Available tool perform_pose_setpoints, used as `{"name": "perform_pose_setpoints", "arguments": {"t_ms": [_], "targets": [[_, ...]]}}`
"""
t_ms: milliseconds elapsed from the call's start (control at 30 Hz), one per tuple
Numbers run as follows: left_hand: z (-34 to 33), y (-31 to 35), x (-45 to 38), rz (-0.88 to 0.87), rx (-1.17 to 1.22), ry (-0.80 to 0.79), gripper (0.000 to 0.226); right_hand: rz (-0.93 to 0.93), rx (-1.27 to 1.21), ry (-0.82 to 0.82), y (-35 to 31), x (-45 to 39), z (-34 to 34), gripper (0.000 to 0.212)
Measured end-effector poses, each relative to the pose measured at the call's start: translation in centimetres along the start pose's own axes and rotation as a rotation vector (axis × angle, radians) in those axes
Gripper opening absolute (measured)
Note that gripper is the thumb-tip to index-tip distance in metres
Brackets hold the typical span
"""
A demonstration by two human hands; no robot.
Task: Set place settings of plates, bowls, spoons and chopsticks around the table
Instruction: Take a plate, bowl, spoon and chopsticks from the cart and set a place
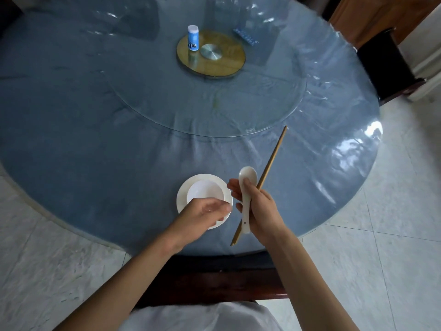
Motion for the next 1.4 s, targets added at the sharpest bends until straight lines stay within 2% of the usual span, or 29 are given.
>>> {"name": "perform_pose_setpoints", "arguments": {"t_ms": [200,300,400,567,767,867,1000,1167,1400], "targets": [[-1.5,0.1,0.7,0.0,0.198,0.006,0.014,0.022,0.108,-0.034,0.9,1.1,-2.1,0.044],[-1.3,-0.8,1.0,0.095,0.296,-0.008,0.023,0.006,0.134,-0.085,1.5,1.2,-2.1,0.039],[-0.7,-1.8,1.1,0.144,0.339,0.057,0.026,0.072,0.141,-0.12,2.0,1.2,-1.3,0.031],[-0.2,-3.2,0.9,0.168,0.331,0.159,0.015,0.131,0.178,-0.035,3.0,0.7,0.4,0.014],[-0.6,-4.6,0.7,0.243,0.367,0.145,0.013,0.084,0.174,-0.061,4.5,-0.8,0.5,0.015],[0.4,-5.7,-0.2,0.323,0.371,0.242,0.015,0.067,0.191,0.004,4.9,-2.8,1.7,0.01],[1.9,-7.9,-1.2,0.354,0.276,0.342,0.011,0.084,0.429,0.142,6.1,-6.4,3.1,0.007],[2.2,-9.8,-2.1,0.363,0.195,0.4,0.012,0.099,0.699,0.175,8.0,-9.0,2.1,0.034],[1.7,-10.5,-3.5,0.428,0.187,0.471,0.02,0.196,0.941,0.211,8.2,-10.1,0.5,0.032]]}}
Point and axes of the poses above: each hand's wrist, its own x-axis away from the middle knuckle, its own z-axis out of the back of the hand, y = z × x, the point moved 3 cm from there along -x, towards the middle knuckle, and after that the axes turned 14 degrees about y, right-handed, at the moved point
